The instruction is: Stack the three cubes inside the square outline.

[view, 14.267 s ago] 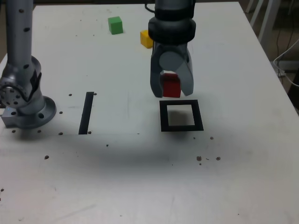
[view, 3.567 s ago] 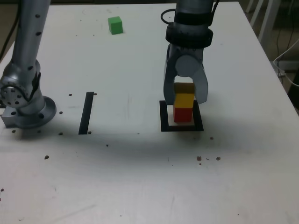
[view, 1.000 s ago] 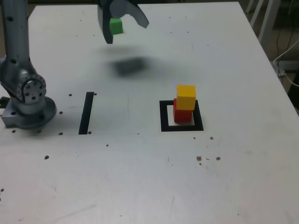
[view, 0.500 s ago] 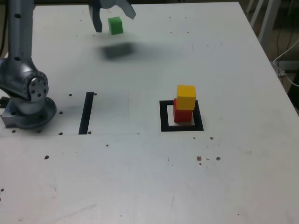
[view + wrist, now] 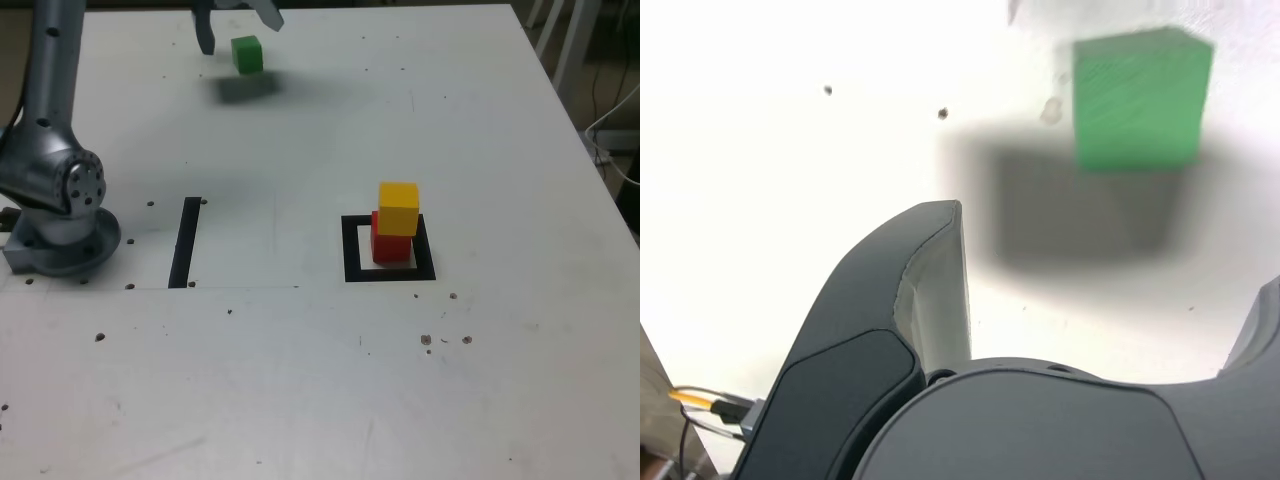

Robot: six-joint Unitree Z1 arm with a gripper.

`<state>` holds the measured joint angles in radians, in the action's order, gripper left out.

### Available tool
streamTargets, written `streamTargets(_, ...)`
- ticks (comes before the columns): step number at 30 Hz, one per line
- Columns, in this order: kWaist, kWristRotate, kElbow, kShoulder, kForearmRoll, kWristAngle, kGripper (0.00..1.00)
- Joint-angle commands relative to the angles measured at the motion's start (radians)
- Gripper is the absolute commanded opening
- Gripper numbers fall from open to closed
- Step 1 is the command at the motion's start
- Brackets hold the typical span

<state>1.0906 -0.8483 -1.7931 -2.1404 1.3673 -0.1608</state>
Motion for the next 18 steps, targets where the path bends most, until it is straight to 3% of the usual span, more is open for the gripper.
streamTargets(1, 0.006, -0.020, -0.026, -0.023, 0.010, 0.001, 0.99)
streamTargets(18, 0.045, -0.099, -0.154, -0.136, 0.041, 0.029, 0.98)
